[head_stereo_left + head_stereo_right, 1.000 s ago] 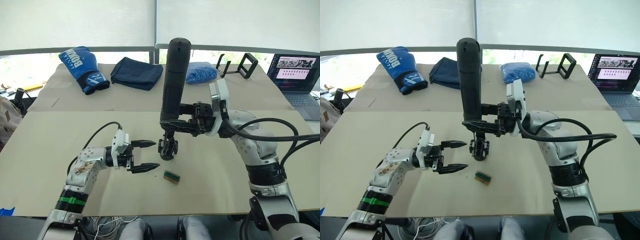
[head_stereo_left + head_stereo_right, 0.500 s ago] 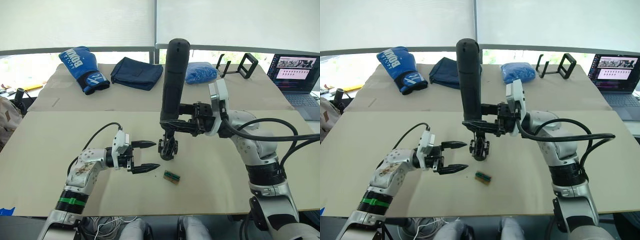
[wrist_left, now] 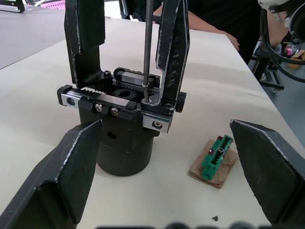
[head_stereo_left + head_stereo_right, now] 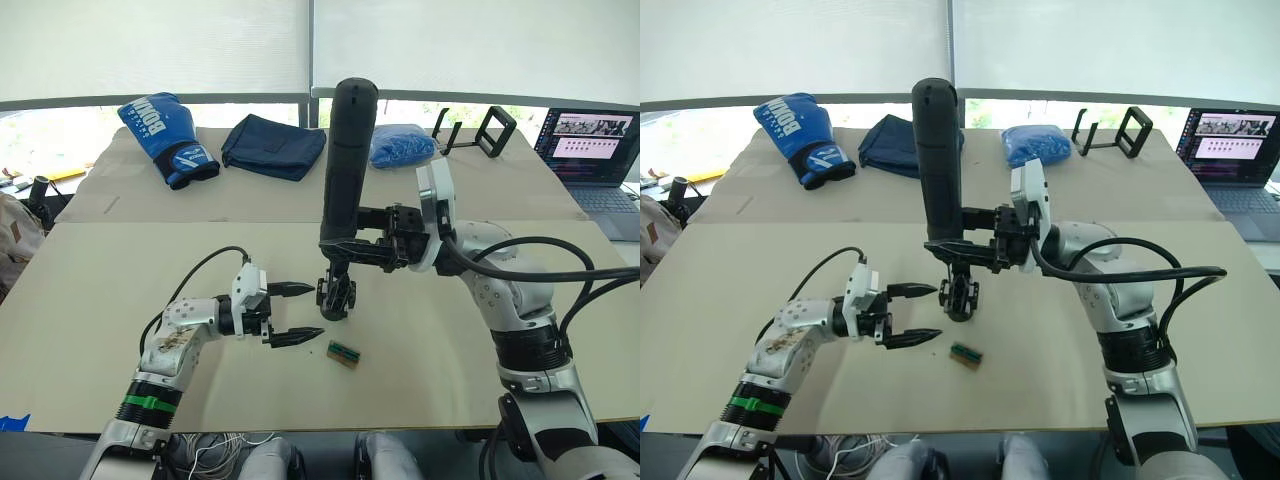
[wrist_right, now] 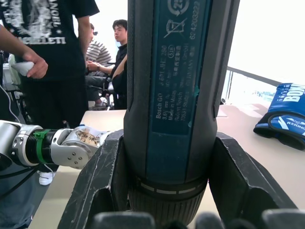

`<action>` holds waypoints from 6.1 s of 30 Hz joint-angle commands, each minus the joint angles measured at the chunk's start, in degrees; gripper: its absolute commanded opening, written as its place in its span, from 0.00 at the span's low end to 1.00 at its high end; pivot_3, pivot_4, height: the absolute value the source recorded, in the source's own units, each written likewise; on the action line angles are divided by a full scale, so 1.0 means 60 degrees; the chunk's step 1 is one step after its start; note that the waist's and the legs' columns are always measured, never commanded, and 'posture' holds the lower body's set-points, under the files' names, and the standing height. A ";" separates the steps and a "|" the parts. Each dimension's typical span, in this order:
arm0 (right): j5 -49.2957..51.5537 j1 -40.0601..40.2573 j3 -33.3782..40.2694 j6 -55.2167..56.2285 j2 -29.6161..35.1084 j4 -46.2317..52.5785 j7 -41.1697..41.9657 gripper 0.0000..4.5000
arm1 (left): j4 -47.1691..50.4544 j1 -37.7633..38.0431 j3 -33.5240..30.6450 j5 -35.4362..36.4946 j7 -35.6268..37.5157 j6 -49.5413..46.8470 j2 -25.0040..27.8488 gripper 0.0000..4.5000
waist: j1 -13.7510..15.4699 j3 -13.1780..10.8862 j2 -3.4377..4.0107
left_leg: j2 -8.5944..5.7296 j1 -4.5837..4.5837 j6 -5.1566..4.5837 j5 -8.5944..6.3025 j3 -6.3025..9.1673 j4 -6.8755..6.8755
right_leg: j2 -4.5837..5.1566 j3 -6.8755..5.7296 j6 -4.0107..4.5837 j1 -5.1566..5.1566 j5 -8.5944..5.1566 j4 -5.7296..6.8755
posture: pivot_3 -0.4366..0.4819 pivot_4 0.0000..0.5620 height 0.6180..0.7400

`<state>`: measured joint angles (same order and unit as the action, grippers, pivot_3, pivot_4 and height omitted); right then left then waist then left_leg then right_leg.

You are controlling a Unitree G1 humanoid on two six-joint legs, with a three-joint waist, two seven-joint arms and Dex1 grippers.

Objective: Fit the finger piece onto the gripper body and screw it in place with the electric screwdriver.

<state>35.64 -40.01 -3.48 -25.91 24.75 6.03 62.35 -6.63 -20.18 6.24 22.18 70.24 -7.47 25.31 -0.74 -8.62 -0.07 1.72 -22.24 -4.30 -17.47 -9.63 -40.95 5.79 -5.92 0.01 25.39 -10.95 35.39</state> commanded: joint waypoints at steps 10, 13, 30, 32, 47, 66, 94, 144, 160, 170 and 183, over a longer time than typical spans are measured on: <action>0.0176 -0.0021 0.0162 0.0017 0.0031 0.0413 0.0034 0.43 | -0.0654 -0.0311 0.0097 -0.0498 -0.0306 0.0649 -0.0267 1.00 | 0.0000 0.0000 0.0000 | 0.0000 0.0000 0.0001 0.0000 0.0001 -0.0001 | -0.0001 0.0001 0.0000 0.0001 0.0000 0.0003 | 0.48 0.27 1.00; 0.0167 0.0013 0.0132 0.0008 0.0035 0.0442 0.0047 0.43 | -0.0883 -0.0405 0.0117 -0.0612 -0.0376 0.0770 -0.0350 1.00 | 0.0006 0.0000 -0.0001 | 0.0000 0.0000 0.0001 0.0001 0.0002 -0.0001 | -0.0001 0.0001 0.0000 0.0001 0.0000 0.0007 | 0.48 0.27 1.00; -0.0006 0.0059 0.0030 0.0067 -0.0001 0.0417 0.0029 0.43 | -0.2590 -0.1532 0.0608 -0.1288 -0.0273 0.1321 -0.0877 1.00 | 0.0010 0.0000 -0.0001 | 0.0000 0.0001 0.0000 0.0001 0.0002 -0.0009 | -0.0002 0.0003 0.0000 0.0000 0.0000 0.0064 | 0.48 0.27 1.00; -0.0012 0.0057 0.0025 0.0072 -0.0013 0.0416 0.0018 0.43 | -0.2777 -0.1637 0.0662 -0.1357 -0.0248 0.1375 -0.0964 1.00 | 0.0005 0.0000 -0.0001 | -0.0001 0.0001 0.0000 0.0001 0.0003 -0.0009 | -0.0002 0.0003 0.0000 0.0000 0.0000 0.0064 | 0.48 0.27 1.00; -0.0031 0.0137 0.0017 0.0048 -0.0017 0.0449 -0.0106 0.43 | -0.3530 -0.2104 0.0811 -0.1747 -0.0344 0.1582 -0.1506 1.00 | 0.0004 0.0000 -0.0001 | 0.0001 0.0001 0.0000 0.0001 0.0007 -0.0013 | -0.0003 0.0004 0.0000 0.0001 0.0000 0.0065 | 0.48 0.27 1.00; -0.0105 0.0288 -0.0019 0.0034 0.0089 0.0548 -0.0082 0.43 | -0.4014 -0.2312 0.0798 -0.2191 -0.0534 0.2688 -0.1489 1.00 | 0.0007 0.0000 -0.0002 | 0.0001 0.0002 -0.0001 0.0001 0.0010 -0.0016 | 0.0001 0.0003 0.0000 0.0001 0.0000 0.0063 | 0.48 0.27 1.00; -0.0133 0.0355 -0.0049 -0.0017 0.0141 0.0610 -0.0099 0.43 | -0.4762 -0.2380 0.0717 -0.2276 -0.0681 0.2656 -0.1780 1.00 | 0.0013 0.0001 -0.0002 | -0.0001 0.0007 -0.0002 0.0001 0.0013 -0.0023 | 0.0013 0.0001 0.0001 -0.0001 -0.0001 0.0059 | 0.48 0.27 1.00; -0.1132 0.1253 -0.1108 0.0333 -0.0023 0.0207 -0.0667 0.43 | -0.4858 -0.2112 0.0688 -0.2431 -0.0743 0.2479 -0.1897 0.53 | 0.0001 0.0058 -0.0016 | 0.0001 0.0087 -0.0007 -0.0002 0.0021 -0.0005 | 0.0070 0.0001 0.0010 -0.0048 -0.0006 0.0064 | 0.48 0.27 1.00; -0.0048 0.0258 -0.0093 0.0237 -0.0104 0.1171 -0.0609 0.43 | -0.5081 -0.2088 0.0710 -0.2628 -0.1031 0.2523 -0.1904 0.53 | 0.0010 0.0057 -0.0017 | 0.0002 0.0063 -0.0013 -0.0007 0.0026 -0.0005 | 0.0109 -0.0006 0.0014 -0.0028 -0.0006 0.0066 | 0.48 0.27 1.00; 0.0665 -0.0310 0.0679 0.0702 -0.0252 0.1252 -0.0187 0.43 | -0.5397 -0.2248 0.0708 -0.2682 -0.1101 0.2581 -0.1974 0.53 | 0.0041 0.0054 -0.0016 | -0.0003 0.0041 -0.0016 -0.0007 0.0036 -0.0008 | 0.0097 -0.0026 0.0014 -0.0022 -0.0005 0.0066 | 0.48 0.27 1.00; 0.1993 -0.0278 0.1274 0.0297 -0.0191 0.2306 -0.0518 0.43 | -0.5143 -0.2018 0.0554 -0.2506 -0.1004 0.2330 -0.1795 0.98 | 0.0035 0.0054 -0.0016 | -0.0003 0.0040 -0.0020 -0.0010 0.0044 -0.0007 | 0.0120 -0.0028 0.0015 -0.0022 -0.0004 0.0064 | 0.48 0.27 1.00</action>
<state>44.58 -40.28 1.17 -24.07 23.37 16.59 60.43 -36.64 -34.02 9.89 7.20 64.57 8.19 13.51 -0.53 -8.29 -0.17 1.71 -22.01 -4.42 -17.53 -9.36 -41.00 6.52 -6.08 0.10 25.26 -10.97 35.77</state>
